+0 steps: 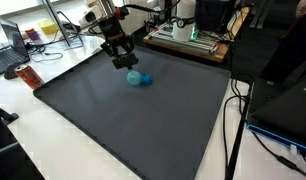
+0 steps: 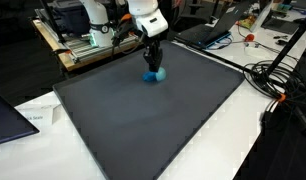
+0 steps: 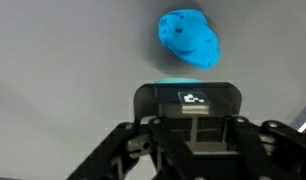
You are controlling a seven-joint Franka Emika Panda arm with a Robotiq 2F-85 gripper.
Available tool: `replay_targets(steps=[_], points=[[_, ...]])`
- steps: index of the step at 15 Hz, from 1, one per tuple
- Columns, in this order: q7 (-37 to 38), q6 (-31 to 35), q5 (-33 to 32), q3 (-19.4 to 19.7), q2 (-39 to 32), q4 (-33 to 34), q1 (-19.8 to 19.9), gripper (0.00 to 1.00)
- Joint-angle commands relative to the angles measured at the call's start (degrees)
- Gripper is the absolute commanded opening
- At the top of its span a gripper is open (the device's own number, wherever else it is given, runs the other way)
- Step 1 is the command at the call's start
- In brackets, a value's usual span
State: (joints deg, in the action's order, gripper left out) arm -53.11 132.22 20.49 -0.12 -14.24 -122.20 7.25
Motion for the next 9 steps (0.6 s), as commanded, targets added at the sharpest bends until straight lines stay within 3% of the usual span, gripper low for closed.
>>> replay_targets(steps=[1, 9], points=[[-7.98, 0.86, 2.98, -1.31, -0.64, -0.95, 2.34, 0.22], [-22.52, 0.54, 11.55, -2.11, -1.98, -1.37, 5.39, 0.22]])
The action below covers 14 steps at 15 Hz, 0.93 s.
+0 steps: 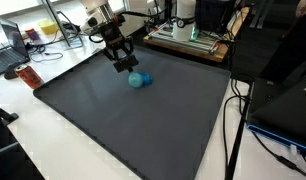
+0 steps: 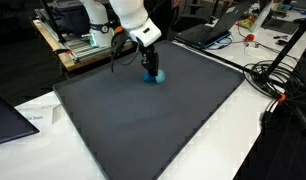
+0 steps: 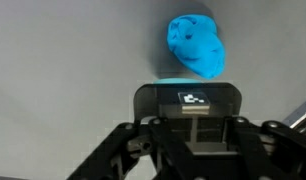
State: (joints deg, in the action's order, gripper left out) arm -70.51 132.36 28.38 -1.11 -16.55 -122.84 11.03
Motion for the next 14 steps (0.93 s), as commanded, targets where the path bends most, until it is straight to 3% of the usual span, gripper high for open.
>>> replay_targets(steps=[1, 9, 14], points=[[-6.48, 0.31, 4.53, -1.14, 0.22, -0.68, 1.76, 0.22], [-13.17, -0.41, 8.13, -0.47, -0.48, -0.61, 2.21, 0.22], [-8.6, 1.0, 5.64, 0.47, 3.72, -3.27, 0.62, 0.22]])
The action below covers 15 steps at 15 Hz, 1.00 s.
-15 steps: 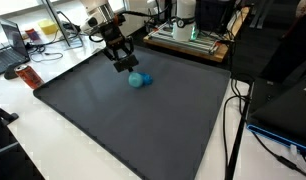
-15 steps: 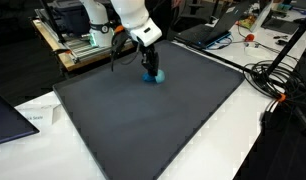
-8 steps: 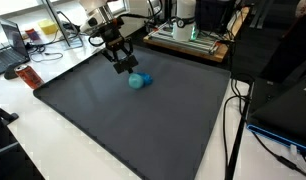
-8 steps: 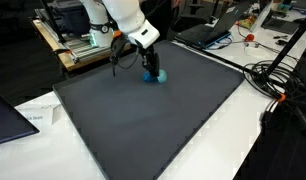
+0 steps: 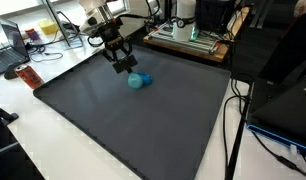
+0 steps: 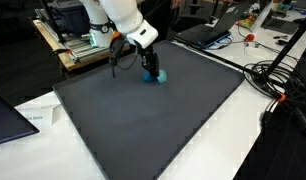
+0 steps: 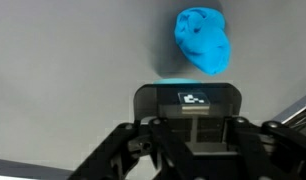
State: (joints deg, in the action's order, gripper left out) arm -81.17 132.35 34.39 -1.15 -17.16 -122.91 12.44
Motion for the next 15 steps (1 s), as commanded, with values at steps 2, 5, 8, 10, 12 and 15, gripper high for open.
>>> replay_targets(steps=[2, 5, 8, 10, 12, 15], points=[[7.31, 2.2, -3.01, 1.24, 6.26, -4.2, -2.33, 0.22], [19.89, 2.25, -11.3, 2.18, 9.55, -5.85, -4.72, 0.22], [32.86, -2.67, -19.23, 2.62, 12.61, -6.01, -6.54, 0.22], [38.24, -6.0, -20.65, 2.23, 14.83, -6.12, -7.15, 0.22], [44.81, -9.19, -21.64, 2.2, 16.81, -6.06, -7.98, 0.22], [55.99, -15.23, -24.05, 2.11, 19.02, -5.12, -9.07, 0.22]])
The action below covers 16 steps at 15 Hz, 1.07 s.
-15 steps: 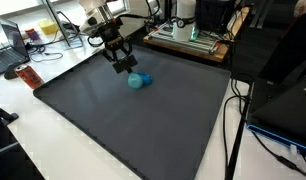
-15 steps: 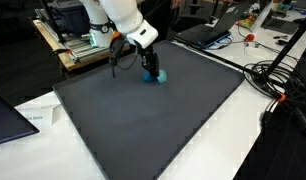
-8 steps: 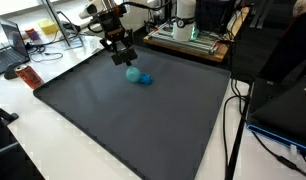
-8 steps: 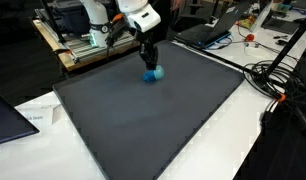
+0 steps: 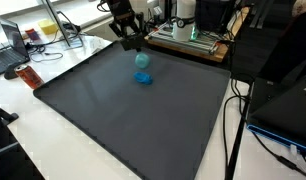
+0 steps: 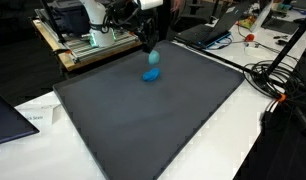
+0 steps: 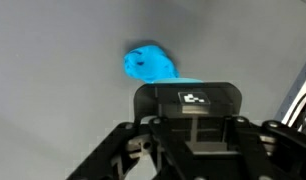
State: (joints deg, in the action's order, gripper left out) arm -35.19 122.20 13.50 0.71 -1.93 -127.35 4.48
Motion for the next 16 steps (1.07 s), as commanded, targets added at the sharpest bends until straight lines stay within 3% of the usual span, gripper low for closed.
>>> replay_targets(steps=[1, 4, 8, 16], points=[[13.04, -7.24, -3.35, 0.17, 4.48, -0.37, -1.4, 0.22], [21.01, -8.57, -2.12, -0.17, 6.99, -1.22, -2.42, 0.22], [29.62, -3.83, -2.45, -1.17, 10.2, -4.27, -3.86, 0.22], [41.67, 15.68, -2.55, -3.51, 17.25, -19.18, -5.27, 0.22]])
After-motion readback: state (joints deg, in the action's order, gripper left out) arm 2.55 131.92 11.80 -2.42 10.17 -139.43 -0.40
